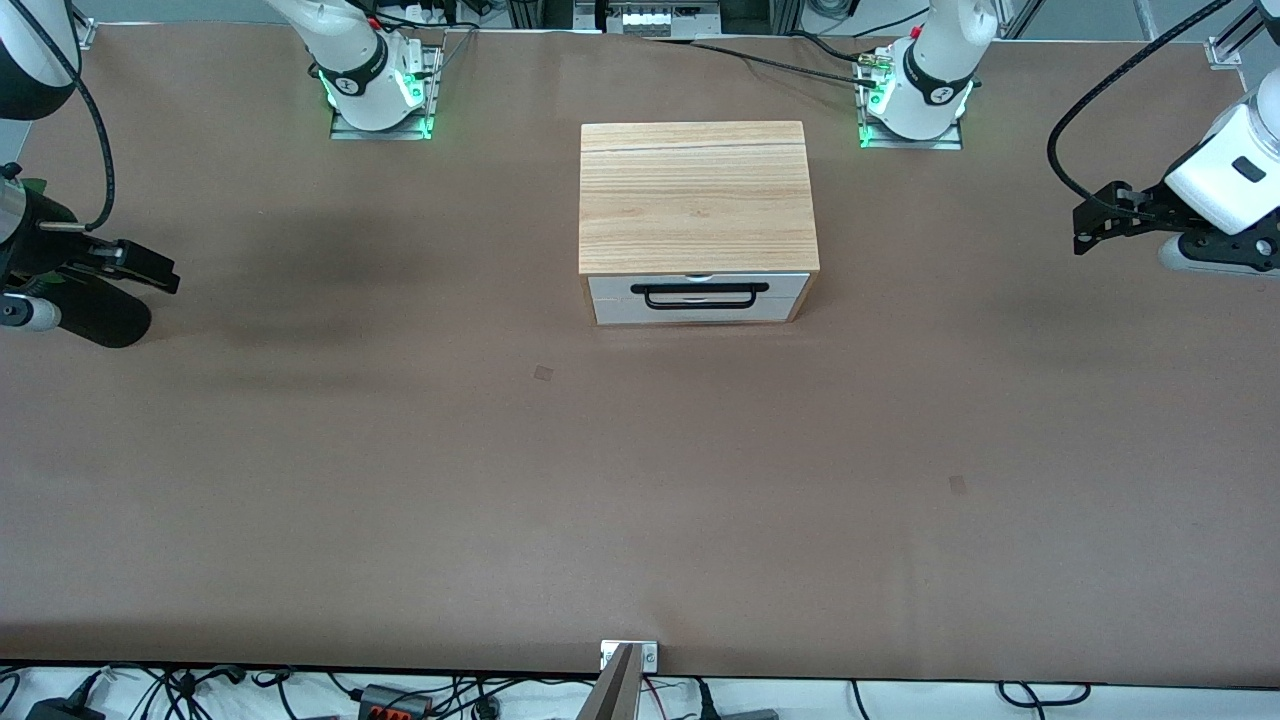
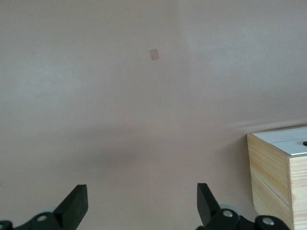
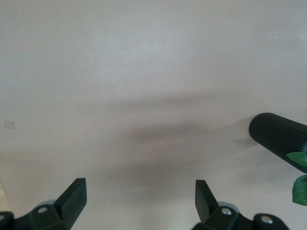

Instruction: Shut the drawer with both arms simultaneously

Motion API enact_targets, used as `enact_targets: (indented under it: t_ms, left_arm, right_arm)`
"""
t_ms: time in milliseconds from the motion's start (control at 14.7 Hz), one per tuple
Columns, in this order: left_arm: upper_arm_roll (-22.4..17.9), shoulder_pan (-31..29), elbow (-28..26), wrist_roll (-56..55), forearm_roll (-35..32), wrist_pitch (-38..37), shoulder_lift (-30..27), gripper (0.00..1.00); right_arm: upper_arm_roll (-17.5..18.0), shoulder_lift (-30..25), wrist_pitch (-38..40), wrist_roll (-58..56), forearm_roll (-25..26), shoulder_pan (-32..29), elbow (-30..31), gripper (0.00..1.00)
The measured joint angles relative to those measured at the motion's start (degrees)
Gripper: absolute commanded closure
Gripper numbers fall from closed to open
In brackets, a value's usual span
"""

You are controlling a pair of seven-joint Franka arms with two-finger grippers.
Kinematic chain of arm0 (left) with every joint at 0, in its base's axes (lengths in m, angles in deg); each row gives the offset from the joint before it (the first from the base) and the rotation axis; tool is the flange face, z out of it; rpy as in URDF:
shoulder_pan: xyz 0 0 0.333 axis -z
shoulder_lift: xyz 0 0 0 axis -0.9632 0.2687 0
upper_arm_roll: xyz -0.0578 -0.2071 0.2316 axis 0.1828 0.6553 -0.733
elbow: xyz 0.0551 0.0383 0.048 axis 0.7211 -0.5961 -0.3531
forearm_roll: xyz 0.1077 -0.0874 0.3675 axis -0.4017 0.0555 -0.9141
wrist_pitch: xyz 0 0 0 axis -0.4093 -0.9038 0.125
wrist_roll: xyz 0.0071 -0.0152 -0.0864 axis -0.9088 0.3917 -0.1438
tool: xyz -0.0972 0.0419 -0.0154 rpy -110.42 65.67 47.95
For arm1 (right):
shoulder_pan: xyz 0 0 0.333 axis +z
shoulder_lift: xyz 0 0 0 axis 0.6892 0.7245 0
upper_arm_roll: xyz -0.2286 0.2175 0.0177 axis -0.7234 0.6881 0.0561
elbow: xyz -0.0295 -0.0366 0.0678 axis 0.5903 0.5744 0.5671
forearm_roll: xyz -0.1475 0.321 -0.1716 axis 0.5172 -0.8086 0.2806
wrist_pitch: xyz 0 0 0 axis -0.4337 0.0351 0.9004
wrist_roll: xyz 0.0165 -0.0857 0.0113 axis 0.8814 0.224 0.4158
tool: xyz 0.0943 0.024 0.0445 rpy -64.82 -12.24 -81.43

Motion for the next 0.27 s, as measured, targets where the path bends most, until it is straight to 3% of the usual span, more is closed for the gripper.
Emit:
enact_targets:
  t_ms: [273]
  left_arm:
    - [0.17, 0.00, 0.14, 0.00, 0.00, -0.08, 0.04, 0.00]
  right_arm:
    - [0.00, 0.27, 0.00, 0.01, -0.01, -0.07, 0.06, 0.00]
